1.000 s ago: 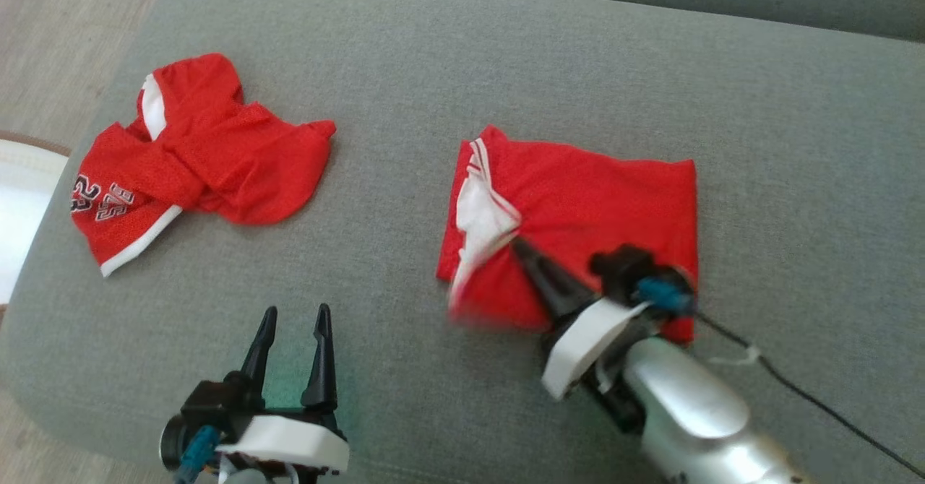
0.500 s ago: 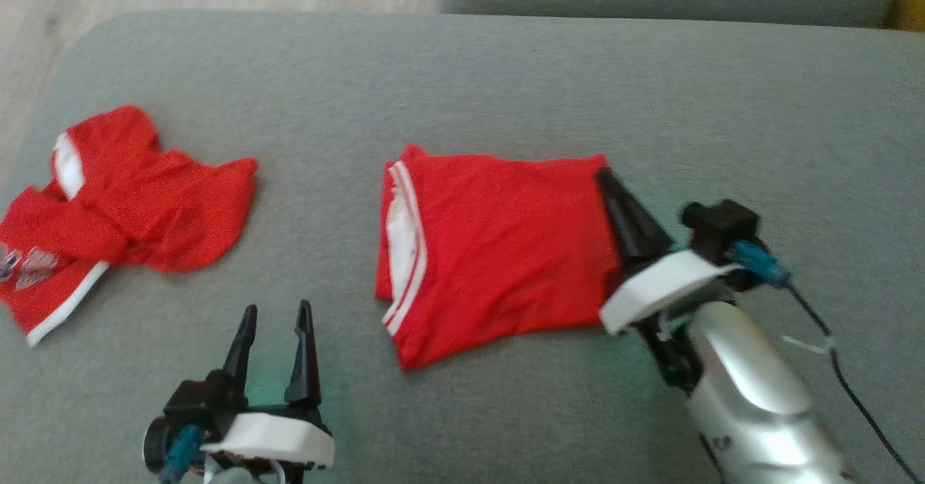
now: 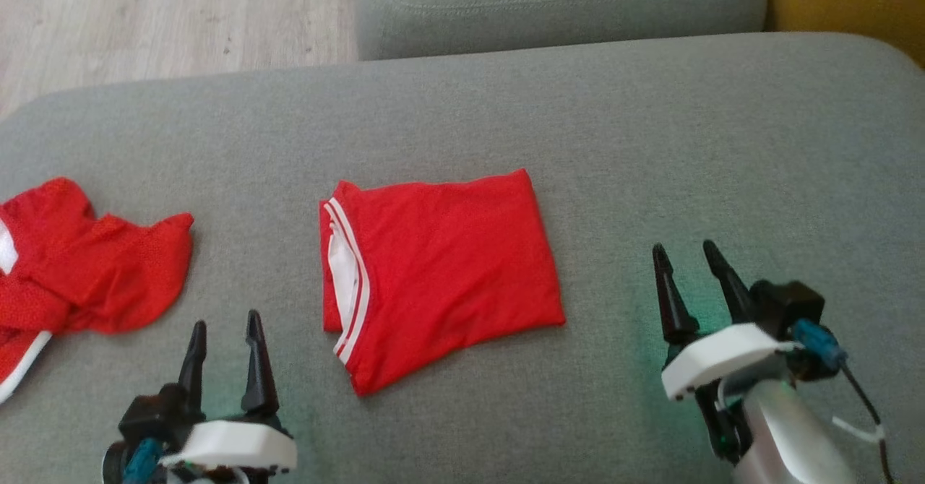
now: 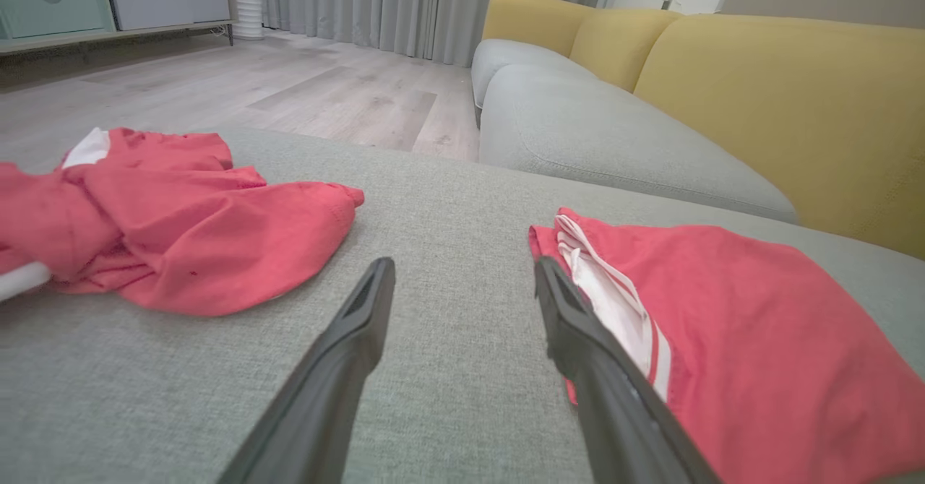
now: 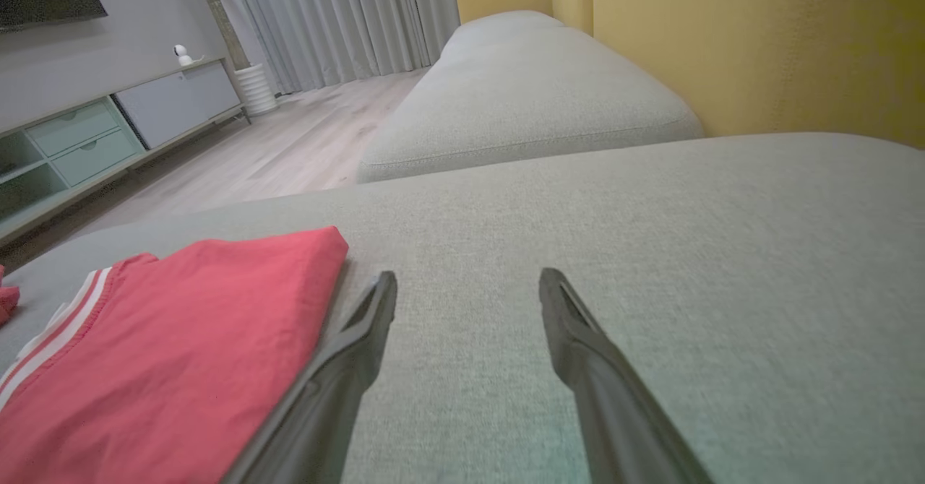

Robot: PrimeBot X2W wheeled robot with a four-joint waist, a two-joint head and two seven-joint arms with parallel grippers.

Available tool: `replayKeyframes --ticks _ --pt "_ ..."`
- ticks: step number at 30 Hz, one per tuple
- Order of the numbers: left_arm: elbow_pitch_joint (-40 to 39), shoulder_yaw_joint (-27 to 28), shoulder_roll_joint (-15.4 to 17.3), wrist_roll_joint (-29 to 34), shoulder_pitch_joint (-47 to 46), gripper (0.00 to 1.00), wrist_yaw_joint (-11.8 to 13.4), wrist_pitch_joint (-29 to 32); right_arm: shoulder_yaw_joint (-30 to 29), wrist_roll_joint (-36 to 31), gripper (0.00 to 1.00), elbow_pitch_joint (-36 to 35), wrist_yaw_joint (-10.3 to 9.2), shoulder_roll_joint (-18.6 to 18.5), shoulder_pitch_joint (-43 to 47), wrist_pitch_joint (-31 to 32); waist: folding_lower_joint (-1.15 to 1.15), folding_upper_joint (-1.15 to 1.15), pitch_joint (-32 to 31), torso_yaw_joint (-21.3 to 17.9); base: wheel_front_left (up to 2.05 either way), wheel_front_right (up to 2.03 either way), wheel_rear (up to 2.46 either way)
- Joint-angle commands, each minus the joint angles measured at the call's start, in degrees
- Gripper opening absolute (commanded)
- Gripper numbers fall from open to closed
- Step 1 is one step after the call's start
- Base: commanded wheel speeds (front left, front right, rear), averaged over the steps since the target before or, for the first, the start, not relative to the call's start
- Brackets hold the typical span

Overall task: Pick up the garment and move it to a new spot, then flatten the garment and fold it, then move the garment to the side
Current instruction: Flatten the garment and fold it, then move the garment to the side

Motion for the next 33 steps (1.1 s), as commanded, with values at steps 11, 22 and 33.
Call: replayKeyframes --ticks 11,22,33 --pt "-1.7 1.4 0.3 0.1 0.6 1.00 0.1 -0.5 1.8 -0.1 1.00 -1.7 -0.04 0.5 0.1 -0.8 0.01 0.00 -0.6 0.2 0.00 0.00 0.00" --pt "-1.7 -3.6 0.3 -0.6 -1.8 1.00 -0.2 -0.5 13.5 9.1 1.00 6.8 -0.04 0.5 -9.4 -0.8 0.01 0.00 3.9 4.6 0.00 0.00 0.00" --pt "-0.9 -6.3 0.3 -0.8 -3.2 1.00 -0.4 -0.5 19.4 15.5 1.00 22.3 -0.04 0.5 -17.9 0.6 0.01 0.00 6.9 9.5 0.00 0.00 0.00"
